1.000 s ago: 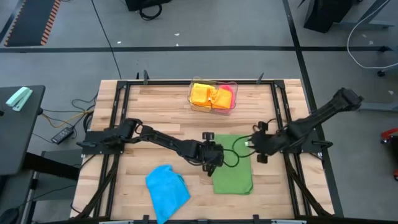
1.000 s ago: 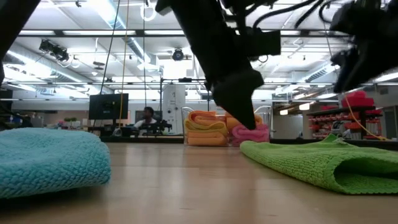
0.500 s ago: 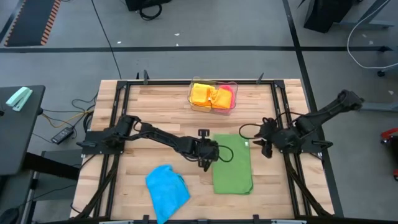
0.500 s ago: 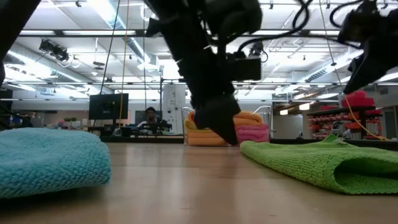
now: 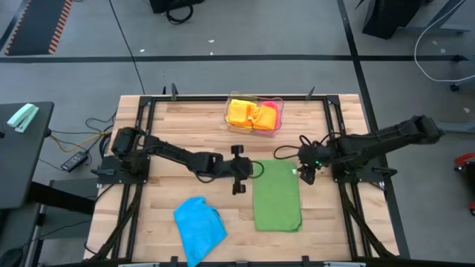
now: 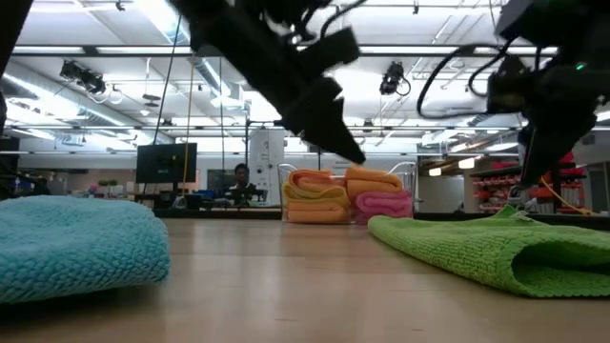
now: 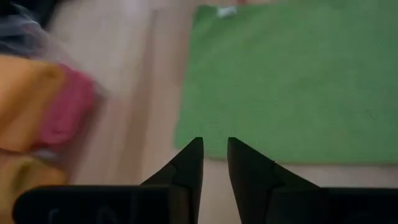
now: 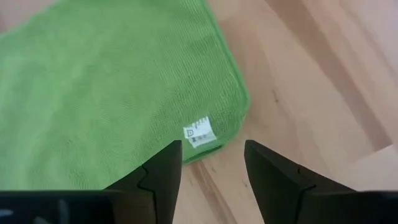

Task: Fold microfiber towels
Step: Fold the green microfiber cloth

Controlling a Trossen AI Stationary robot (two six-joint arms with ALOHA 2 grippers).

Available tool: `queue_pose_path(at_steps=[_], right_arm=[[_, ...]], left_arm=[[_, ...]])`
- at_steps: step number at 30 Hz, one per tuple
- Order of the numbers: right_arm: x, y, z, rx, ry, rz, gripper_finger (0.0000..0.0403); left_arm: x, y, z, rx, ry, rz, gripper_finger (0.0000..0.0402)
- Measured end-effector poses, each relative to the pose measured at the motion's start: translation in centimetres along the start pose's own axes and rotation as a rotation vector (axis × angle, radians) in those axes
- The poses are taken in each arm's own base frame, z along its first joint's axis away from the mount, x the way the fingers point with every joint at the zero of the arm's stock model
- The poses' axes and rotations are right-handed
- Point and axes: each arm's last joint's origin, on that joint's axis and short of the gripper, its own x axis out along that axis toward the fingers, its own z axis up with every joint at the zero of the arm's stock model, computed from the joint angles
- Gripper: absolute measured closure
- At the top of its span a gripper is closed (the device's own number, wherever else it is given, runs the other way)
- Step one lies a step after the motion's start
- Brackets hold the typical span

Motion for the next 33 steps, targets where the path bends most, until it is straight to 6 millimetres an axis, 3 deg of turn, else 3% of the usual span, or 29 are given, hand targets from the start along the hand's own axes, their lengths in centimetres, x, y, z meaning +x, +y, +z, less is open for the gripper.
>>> queue_pose_path(at_steps=[6, 15, 21, 27, 33], right_arm=[[1.6, -1.4, 1.1, 0.081, 0.126, 0.004, 0.0218], [3.7, -3.2, 2.3, 0.154, 0.199, -0.022, 0.0218], [5.6, -3.2, 2.8, 0.151, 0.237, 0.031, 0.0218], [5.9, -3.2, 2.9, 0.148, 0.255, 0.037, 0.0220], [5.8, -2.9, 2.7, 0.115, 0.232, -0.018, 0.0270]], left_arm=[[0.3, 1.2, -1.8, -0.061, -0.084, -0.060, 0.0310], [0.3, 1.8, -0.8, -0.079, -0.209, -0.037, 0.0313], [0.1, 1.2, -0.8, -0.090, -0.188, -0.054, 0.0316], [0.0, 0.6, -1.0, -0.074, -0.165, -0.070, 0.0311], [0.1, 0.7, -1.0, -0.075, -0.161, -0.065, 0.0321]])
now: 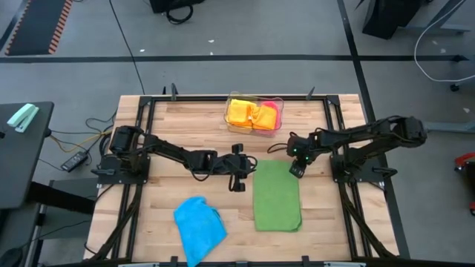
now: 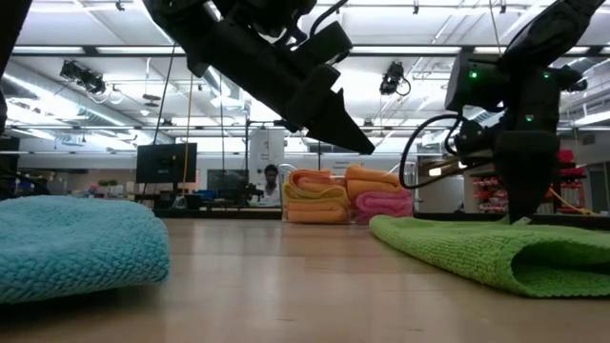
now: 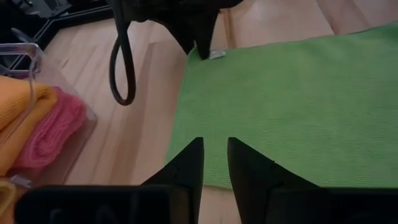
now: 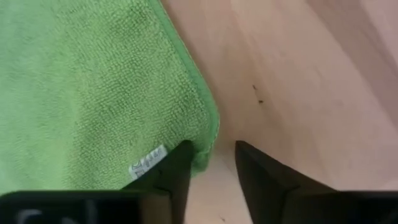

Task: Fold microfiber towels
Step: Fold the green microfiber cloth

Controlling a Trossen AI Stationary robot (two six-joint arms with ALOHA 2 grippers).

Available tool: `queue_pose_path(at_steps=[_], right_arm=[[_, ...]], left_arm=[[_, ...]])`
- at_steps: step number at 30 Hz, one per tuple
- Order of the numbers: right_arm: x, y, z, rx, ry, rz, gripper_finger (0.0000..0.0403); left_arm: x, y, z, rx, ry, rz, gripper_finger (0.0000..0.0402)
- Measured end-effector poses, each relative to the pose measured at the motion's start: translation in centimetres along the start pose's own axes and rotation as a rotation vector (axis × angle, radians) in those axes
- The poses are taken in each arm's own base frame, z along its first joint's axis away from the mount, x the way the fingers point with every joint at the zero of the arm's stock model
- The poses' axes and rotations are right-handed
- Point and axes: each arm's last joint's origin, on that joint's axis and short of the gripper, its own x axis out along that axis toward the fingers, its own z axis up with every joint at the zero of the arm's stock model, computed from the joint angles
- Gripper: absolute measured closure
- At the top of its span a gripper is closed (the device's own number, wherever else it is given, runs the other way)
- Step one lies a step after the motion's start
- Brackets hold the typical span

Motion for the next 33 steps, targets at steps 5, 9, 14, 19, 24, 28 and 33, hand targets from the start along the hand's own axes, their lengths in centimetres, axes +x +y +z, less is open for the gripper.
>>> queue_pose_path(at_steps=[5, 9, 14, 19, 24, 28, 33], right_arm=[[0.1, 0.4, -0.2, -0.020, -0.018, -0.047, 0.0342], [0.2, 0.9, -0.3, -0.051, -0.036, -0.051, 0.0373], [0.0, 1.4, -0.6, -0.082, -0.053, -0.036, 0.0394], [-0.7, 1.8, -0.8, -0.105, -0.085, -0.009, 0.0396], [-1.6, 2.1, -1.2, -0.113, -0.127, 0.002, 0.0398], [-2.1, 2.3, -1.8, -0.106, -0.136, -0.018, 0.0398], [-2.1, 2.9, -2.3, -0.124, -0.133, -0.013, 0.0399]], left_arm=[[0.0, 0.0, 0.1, -0.004, -0.009, 0.001, 0.0322], [0.0, 0.1, 0.1, -0.004, -0.009, 0.002, 0.0318], [0.0, 0.1, 0.1, -0.004, -0.007, 0.002, 0.0320], [0.0, 0.1, 0.0, -0.035, -0.005, 0.002, 0.0328], [0.5, -0.2, -0.5, -0.061, 0.009, -0.017, 0.0322], [1.3, -0.2, -1.1, -0.118, 0.006, -0.019, 0.0308], [3.0, 1.8, -2.2, -0.267, 0.000, 0.037, 0.0280]])
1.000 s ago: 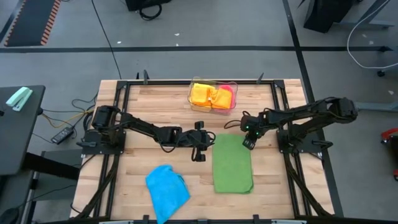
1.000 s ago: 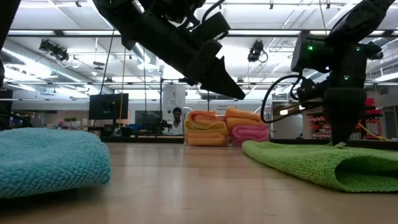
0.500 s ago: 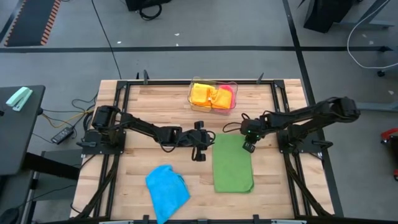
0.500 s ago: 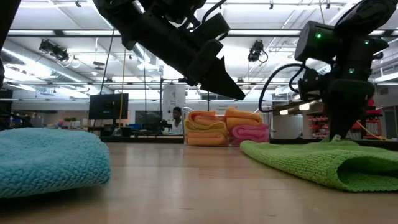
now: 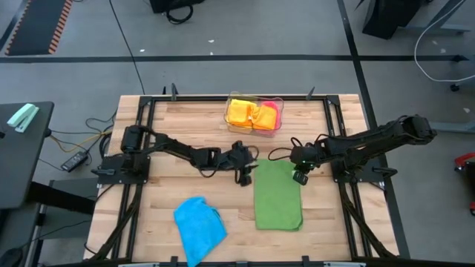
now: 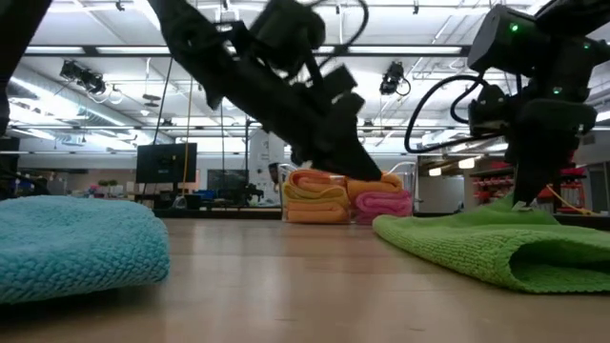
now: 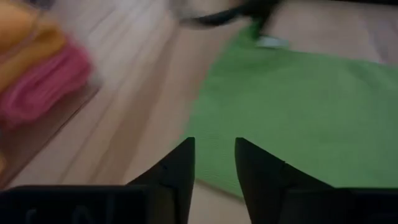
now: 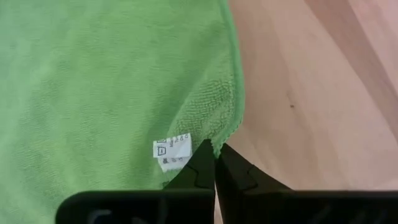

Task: Fold microfiber towels
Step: Fold the green microfiber cloth

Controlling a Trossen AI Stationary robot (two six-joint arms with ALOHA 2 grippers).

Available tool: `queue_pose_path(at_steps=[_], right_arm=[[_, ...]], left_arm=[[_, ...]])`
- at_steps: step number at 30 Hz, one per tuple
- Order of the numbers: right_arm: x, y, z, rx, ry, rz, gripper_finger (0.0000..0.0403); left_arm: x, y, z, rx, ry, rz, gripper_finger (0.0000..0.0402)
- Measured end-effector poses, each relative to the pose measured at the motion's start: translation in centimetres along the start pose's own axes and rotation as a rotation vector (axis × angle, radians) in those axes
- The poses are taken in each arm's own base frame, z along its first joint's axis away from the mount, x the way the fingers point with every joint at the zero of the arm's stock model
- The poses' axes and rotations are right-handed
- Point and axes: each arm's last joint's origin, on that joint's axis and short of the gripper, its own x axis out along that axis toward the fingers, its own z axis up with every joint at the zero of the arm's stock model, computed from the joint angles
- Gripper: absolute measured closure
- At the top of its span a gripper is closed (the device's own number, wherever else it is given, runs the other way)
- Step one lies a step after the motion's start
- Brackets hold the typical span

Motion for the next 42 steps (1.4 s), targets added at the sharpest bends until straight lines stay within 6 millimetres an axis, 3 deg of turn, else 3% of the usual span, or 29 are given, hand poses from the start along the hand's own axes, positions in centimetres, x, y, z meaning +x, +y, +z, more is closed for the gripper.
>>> queue_pose_path(at_steps=[9, 20, 33, 37, 42], right_arm=[[0.2, 0.9, -0.2, -0.040, -0.018, 0.004, 0.0399], [0.5, 0.9, -0.2, -0.024, -0.009, -0.002, 0.0395], [2.6, 0.7, -0.3, 0.053, 0.057, -0.136, 0.0239], [3.0, 0.5, -0.1, 0.063, 0.071, -0.149, 0.0218], [3.1, 0.3, 0.0, 0.083, 0.092, -0.126, 0.0223]], left_arm=[[2.8, 3.6, -2.4, -0.214, 0.070, -0.003, 0.0208], [4.1, 4.0, -3.2, -0.260, 0.036, -0.120, 0.0190], [4.0, 3.7, -3.1, -0.249, 0.031, -0.127, 0.0227], [4.0, 3.7, -3.1, -0.244, 0.031, -0.128, 0.0229], [4.0, 3.8, -3.1, -0.238, 0.030, -0.127, 0.0230]])
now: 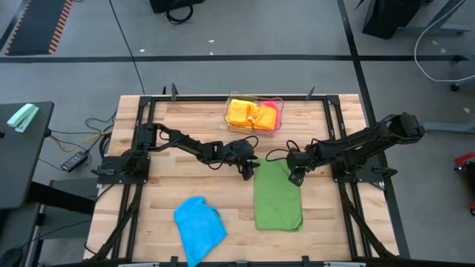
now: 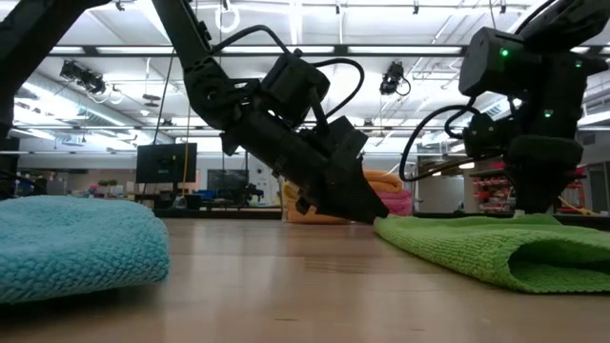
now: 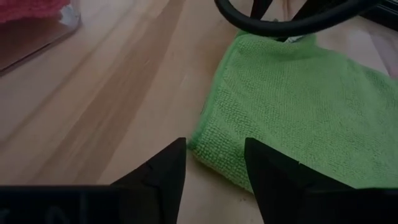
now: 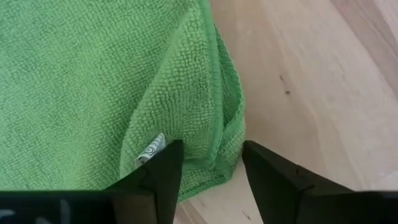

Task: Fold microfiber towels
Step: Fold the green microfiber cloth

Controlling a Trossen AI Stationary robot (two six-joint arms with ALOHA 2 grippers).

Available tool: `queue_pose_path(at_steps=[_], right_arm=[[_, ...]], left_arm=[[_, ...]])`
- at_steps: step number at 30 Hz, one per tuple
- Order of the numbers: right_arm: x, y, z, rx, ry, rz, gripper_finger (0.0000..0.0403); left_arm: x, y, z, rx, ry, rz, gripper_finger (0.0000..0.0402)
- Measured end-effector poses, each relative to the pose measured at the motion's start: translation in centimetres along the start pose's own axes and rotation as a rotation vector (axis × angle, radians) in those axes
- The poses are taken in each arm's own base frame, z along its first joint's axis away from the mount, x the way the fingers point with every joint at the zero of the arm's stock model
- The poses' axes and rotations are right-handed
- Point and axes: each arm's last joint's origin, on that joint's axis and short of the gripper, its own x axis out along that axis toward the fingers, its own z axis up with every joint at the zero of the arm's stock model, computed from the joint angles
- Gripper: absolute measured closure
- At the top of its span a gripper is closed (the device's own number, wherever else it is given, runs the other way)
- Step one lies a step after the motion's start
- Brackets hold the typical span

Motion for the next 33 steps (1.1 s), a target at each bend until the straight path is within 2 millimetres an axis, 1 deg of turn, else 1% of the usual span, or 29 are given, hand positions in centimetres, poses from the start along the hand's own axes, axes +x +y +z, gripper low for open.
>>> queue_pose_path(at_steps=[5, 12, 15, 21, 27, 31, 33], right_arm=[[0.0, 0.0, 0.0, 0.006, 0.005, 0.001, 0.0259], [0.1, 0.1, 0.1, -0.036, -0.011, 0.010, 0.0357], [0.1, 0.2, 0.1, -0.045, -0.022, 0.002, 0.0381], [0.1, 0.3, -0.1, -0.065, -0.029, -0.005, 0.0391], [0.0, 0.8, -0.1, -0.077, -0.056, 0.015, 0.0392], [0.0, 1.0, -0.2, -0.084, -0.058, 0.018, 0.0391], [0.0, 1.0, -0.2, -0.085, -0.057, 0.019, 0.0389]], left_arm=[[0.0, -0.2, -0.1, 0.004, 0.002, -0.004, 0.0228], [0.0, -0.2, -0.1, 0.024, 0.001, -0.004, 0.0234], [0.0, -0.4, -0.1, 0.028, 0.003, -0.009, 0.0234], [0.0, -0.6, -0.2, 0.014, 0.011, -0.034, 0.0233], [0.0, -0.4, -0.1, -0.007, 0.010, -0.030, 0.0219], [0.0, -0.2, -0.1, 0.042, 0.007, -0.024, 0.0221], [-0.2, 0.1, 0.2, 0.039, 0.013, -0.016, 0.0226]])
